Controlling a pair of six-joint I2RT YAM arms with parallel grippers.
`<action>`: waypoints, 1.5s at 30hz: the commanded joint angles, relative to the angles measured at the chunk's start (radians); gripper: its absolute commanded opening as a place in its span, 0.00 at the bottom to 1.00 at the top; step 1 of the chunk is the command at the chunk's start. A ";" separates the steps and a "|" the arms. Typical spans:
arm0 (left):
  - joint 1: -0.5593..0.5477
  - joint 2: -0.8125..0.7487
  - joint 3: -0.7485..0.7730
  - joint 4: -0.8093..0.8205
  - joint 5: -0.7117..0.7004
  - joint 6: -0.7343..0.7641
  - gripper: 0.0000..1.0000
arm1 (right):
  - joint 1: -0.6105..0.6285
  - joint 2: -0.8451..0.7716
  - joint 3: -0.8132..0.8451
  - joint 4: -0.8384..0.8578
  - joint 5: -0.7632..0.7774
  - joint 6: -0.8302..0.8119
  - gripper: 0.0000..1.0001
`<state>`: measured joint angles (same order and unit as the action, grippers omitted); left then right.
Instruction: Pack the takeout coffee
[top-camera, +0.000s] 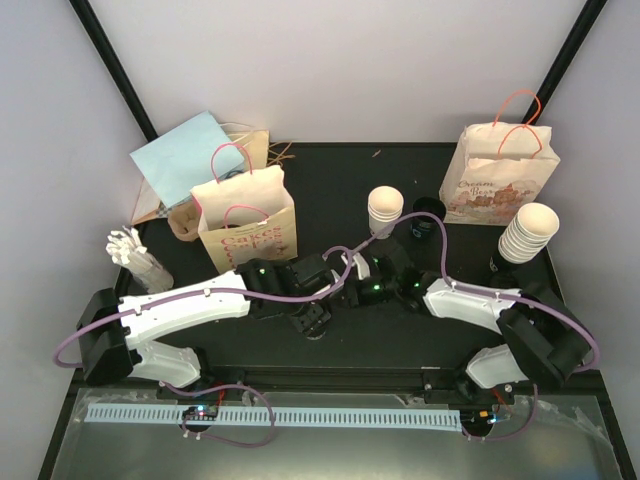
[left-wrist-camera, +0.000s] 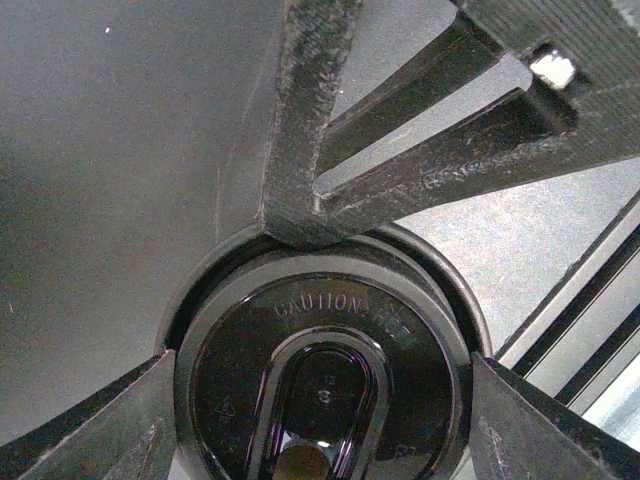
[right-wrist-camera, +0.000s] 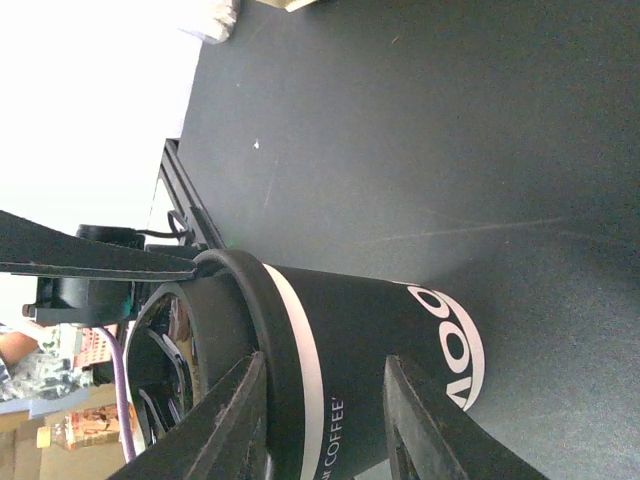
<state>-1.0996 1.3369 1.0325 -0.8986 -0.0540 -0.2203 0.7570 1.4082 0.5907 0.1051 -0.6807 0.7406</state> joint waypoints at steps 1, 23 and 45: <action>-0.012 0.055 -0.053 0.015 0.086 0.003 0.63 | 0.049 0.049 -0.106 -0.052 0.092 0.015 0.33; 0.000 0.181 0.202 -0.098 0.008 -0.216 0.63 | 0.000 -0.521 -0.060 -0.425 0.368 -0.031 0.42; 0.018 0.538 0.613 -0.172 -0.125 -0.216 0.62 | -0.054 -0.811 -0.167 -0.656 0.600 0.014 0.41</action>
<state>-1.0863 1.8561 1.6466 -1.0687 -0.1574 -0.4232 0.7120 0.6235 0.4339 -0.5068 -0.1337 0.7425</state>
